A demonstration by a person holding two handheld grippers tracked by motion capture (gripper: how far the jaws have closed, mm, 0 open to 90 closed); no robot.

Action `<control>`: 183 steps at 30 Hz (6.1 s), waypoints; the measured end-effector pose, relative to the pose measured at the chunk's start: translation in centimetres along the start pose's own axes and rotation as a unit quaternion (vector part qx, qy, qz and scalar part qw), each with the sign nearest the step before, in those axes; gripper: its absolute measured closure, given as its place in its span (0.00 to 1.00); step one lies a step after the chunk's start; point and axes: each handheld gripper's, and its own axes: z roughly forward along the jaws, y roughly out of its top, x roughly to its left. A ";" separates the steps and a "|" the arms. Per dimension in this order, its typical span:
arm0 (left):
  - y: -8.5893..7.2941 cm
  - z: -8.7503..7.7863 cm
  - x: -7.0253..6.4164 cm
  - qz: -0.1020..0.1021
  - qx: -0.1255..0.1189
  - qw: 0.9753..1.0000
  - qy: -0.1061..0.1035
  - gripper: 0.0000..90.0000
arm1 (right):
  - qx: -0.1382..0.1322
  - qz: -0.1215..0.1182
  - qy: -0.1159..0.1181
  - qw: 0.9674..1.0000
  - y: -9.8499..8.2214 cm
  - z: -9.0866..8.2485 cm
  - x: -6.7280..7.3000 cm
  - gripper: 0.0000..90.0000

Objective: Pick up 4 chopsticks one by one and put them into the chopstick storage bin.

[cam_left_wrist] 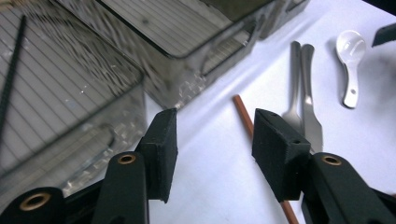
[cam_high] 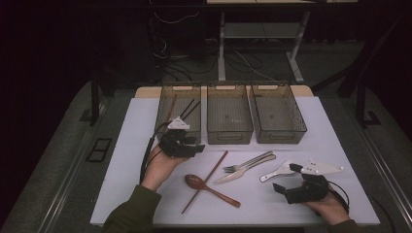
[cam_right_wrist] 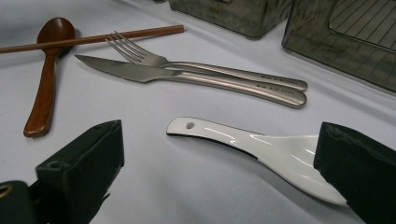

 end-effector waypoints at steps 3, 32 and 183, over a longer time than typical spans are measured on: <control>-0.6 0.0 -0.7 0.003 0.000 1.000 0.000 0.58 | 0.000 0.000 0.000 1.000 0.0 0.0 0.0 0.02; -4.8 1.6 -3.8 0.019 0.044 0.998 -0.030 0.74 | 0.004 -0.002 -0.002 1.000 0.0 0.1 0.1 0.02; 5.0 -2.6 5.8 0.032 -0.011 0.999 0.026 0.93 | 0.008 -0.003 0.005 1.000 0.0 0.6 0.4 0.02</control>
